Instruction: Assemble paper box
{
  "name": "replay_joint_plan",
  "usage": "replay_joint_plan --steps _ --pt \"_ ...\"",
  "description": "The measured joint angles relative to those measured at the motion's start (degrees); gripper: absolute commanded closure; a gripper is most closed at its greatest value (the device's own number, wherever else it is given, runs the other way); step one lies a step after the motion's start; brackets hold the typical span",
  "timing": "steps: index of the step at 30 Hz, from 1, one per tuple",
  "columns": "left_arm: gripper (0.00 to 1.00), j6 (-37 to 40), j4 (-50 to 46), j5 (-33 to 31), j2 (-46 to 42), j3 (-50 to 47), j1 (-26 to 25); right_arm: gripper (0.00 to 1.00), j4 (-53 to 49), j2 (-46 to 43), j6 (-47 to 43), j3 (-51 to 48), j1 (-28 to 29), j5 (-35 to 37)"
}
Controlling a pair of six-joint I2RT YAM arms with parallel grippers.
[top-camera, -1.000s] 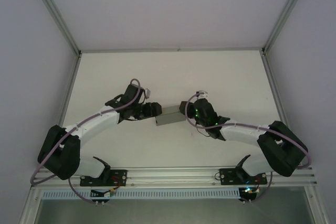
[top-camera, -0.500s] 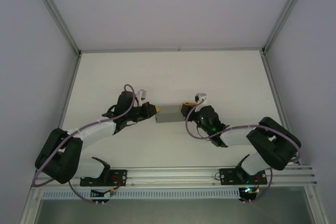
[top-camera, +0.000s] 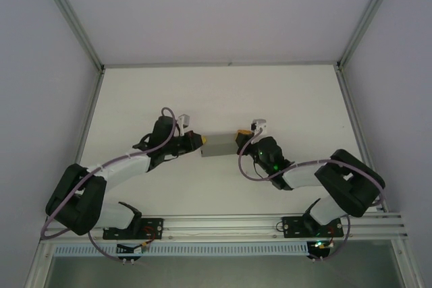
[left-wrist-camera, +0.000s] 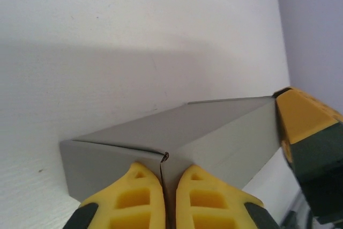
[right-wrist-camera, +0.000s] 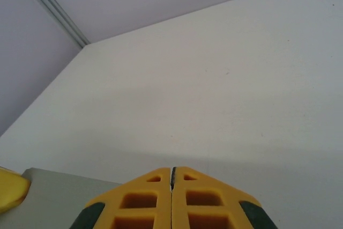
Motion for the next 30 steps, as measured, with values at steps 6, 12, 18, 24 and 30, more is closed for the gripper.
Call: replay_joint_plan --steps 6,12,18,24,30 --pt "0.22 4.5 -16.6 -8.0 1.0 9.4 -2.2 0.52 -26.0 -4.7 -0.6 10.1 0.4 -1.4" --pt "0.0 7.9 -31.0 -12.7 1.5 19.5 -2.6 0.28 -51.6 -5.3 -1.4 22.6 1.6 -1.8" --pt "0.0 10.3 -37.6 -18.9 0.6 29.2 -2.5 0.0 -65.2 -5.3 -8.0 35.3 1.5 -4.0" --pt "0.0 11.9 -42.4 -24.7 -4.9 29.5 1.7 0.0 -73.2 -2.1 -33.0 43.1 1.5 -19.3" --pt "0.0 11.9 -45.5 -29.4 -10.4 25.6 7.4 0.0 -84.7 10.1 -51.4 55.7 2.1 -23.1"
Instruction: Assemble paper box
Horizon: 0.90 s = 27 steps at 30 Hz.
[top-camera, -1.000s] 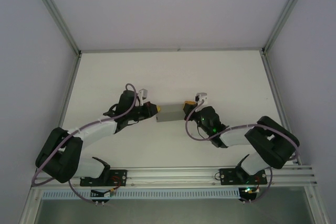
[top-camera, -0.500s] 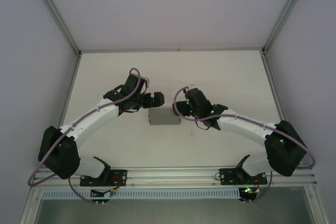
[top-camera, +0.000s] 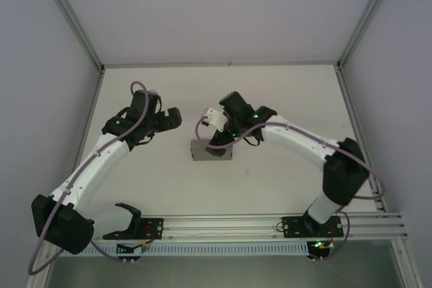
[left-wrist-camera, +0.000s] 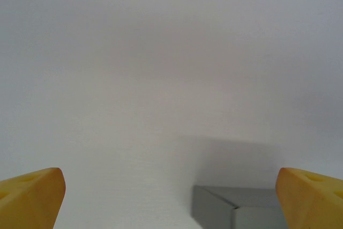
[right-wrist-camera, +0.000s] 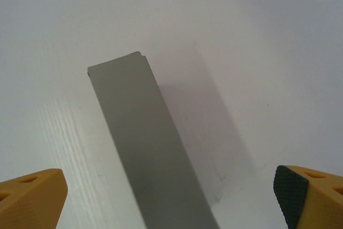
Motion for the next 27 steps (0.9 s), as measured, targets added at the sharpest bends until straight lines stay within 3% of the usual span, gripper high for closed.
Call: replay_joint_plan --steps 4,9,17,22,27 --pt "0.0 -0.2 -1.9 -1.0 -1.1 -2.7 1.4 0.01 -5.2 7.0 -7.8 4.9 0.2 0.7" --pt "0.0 -0.3 -3.7 -1.9 -1.2 -3.4 1.8 0.11 -9.0 12.1 -12.4 7.9 0.7 3.2" --pt "0.0 -0.4 -3.8 -3.2 -1.6 -3.4 1.8 0.39 -6.9 13.7 -15.6 7.5 2.4 11.3" --pt "0.0 -0.4 -3.9 -4.0 -3.0 -3.5 1.9 0.41 -2.6 13.6 -16.7 4.8 2.8 15.0" --pt "0.0 -1.3 -4.0 -5.9 -4.0 -4.3 2.0 0.44 4.6 11.9 -19.4 0.6 3.2 23.5"
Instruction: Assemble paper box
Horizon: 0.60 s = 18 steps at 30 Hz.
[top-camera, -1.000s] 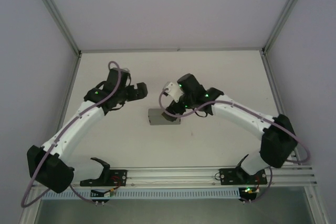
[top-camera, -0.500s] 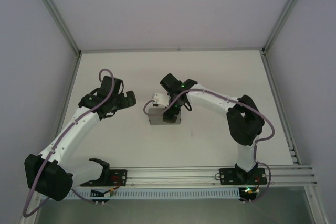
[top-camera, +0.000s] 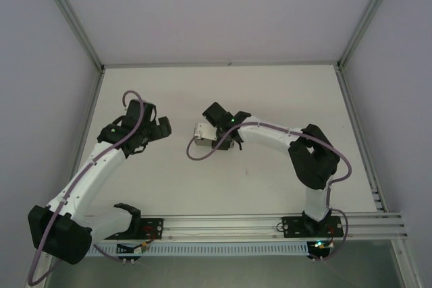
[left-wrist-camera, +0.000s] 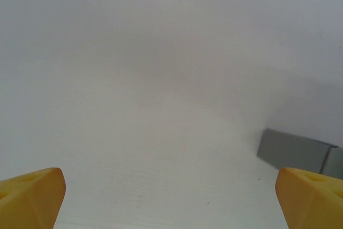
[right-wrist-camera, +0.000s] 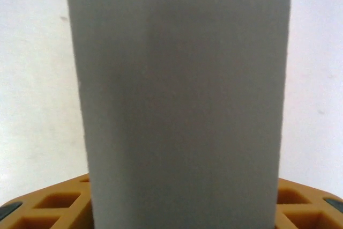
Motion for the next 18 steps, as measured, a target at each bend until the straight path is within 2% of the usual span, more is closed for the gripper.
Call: replay_joint_plan --steps 5,8,13,18 --pt "0.0 -0.4 0.1 -0.7 0.0 -0.4 0.1 0.41 12.4 -0.9 -4.6 -5.9 0.0 9.3" --pt "0.0 -0.5 0.1 -0.8 0.0 -0.9 0.1 0.4 19.8 -0.9 -7.8 -9.5 0.0 12.5" --pt "0.0 -0.9 0.3 -1.2 0.0 -1.2 0.1 0.29 25.0 -1.2 -10.9 -13.3 0.0 13.0" --pt "0.0 -1.1 0.5 -1.2 0.0 -1.8 0.1 0.12 22.8 -4.2 -11.0 -16.1 0.1 10.8"
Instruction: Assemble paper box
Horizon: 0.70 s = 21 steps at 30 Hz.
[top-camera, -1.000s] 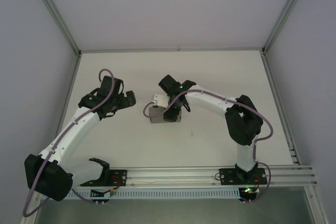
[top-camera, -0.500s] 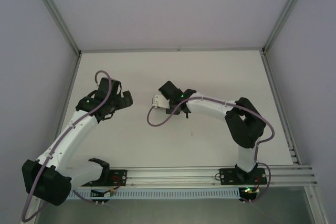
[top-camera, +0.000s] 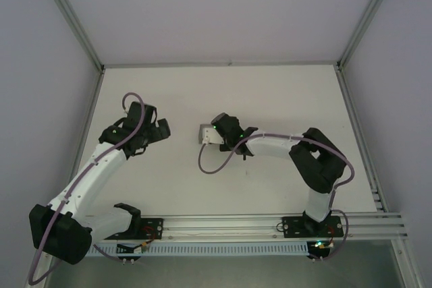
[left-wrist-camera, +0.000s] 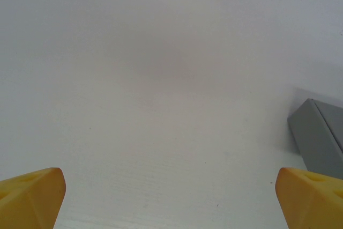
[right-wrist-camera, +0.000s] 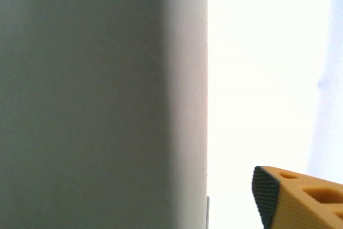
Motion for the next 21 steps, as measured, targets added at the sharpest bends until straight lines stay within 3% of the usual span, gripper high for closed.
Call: replay_joint_plan --steps 5,15,18,21 --pt "0.0 0.0 1.1 0.0 0.0 -1.3 0.0 0.0 -5.7 -5.7 3.1 -1.1 0.2 -3.6" --pt "0.0 0.9 7.4 0.0 -1.1 -2.1 2.2 0.0 -17.6 -20.6 17.2 -1.2 -0.4 -13.6" --pt "0.0 2.0 11.6 -0.6 -1.4 -2.3 4.5 0.0 -16.0 -26.6 25.2 -1.4 -3.8 -15.4" --pt "0.0 4.6 20.1 -2.4 -1.2 -5.8 6.8 0.0 -12.2 -30.0 35.0 -2.1 -11.9 -15.1"
